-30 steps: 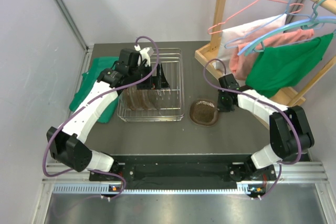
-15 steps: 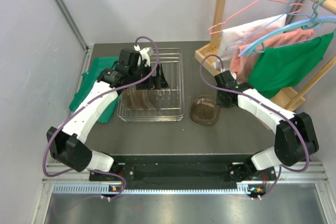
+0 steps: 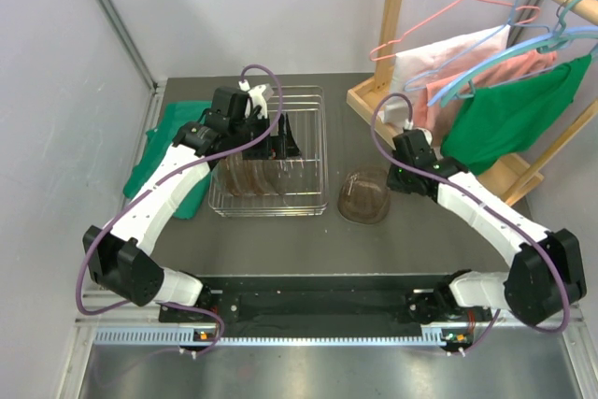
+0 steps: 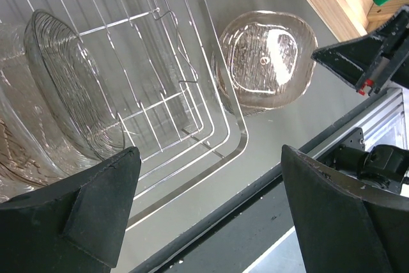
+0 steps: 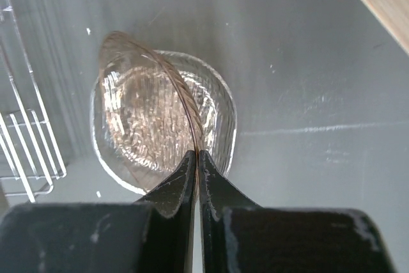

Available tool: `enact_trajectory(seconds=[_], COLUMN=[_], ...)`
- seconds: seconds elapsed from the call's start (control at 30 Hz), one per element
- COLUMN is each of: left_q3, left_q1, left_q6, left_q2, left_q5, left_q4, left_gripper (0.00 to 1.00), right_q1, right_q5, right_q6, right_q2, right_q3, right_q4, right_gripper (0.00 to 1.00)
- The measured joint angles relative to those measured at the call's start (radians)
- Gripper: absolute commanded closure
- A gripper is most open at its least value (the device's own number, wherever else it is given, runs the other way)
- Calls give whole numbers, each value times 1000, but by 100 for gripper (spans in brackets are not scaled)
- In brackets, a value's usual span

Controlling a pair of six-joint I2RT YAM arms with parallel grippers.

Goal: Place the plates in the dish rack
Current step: Pick up the plate at the center of the board.

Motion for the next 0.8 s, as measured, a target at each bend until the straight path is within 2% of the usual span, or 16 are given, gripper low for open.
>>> enact_trajectory(seconds=[0.43, 0.8], left_q3=[0, -8], left_q1=[0, 0], left_q6=[-4, -5], left_q2=[0, 0], left_q5=[32, 31], left_q4=[11, 14], left_gripper=[5, 5], right_q1=[0, -19], right_q5=[1, 101], right_q6=[57, 68], right_q2=[-94, -104], right_q3=[-27, -90], right_q4=[-6, -66], right_gripper=[100, 100])
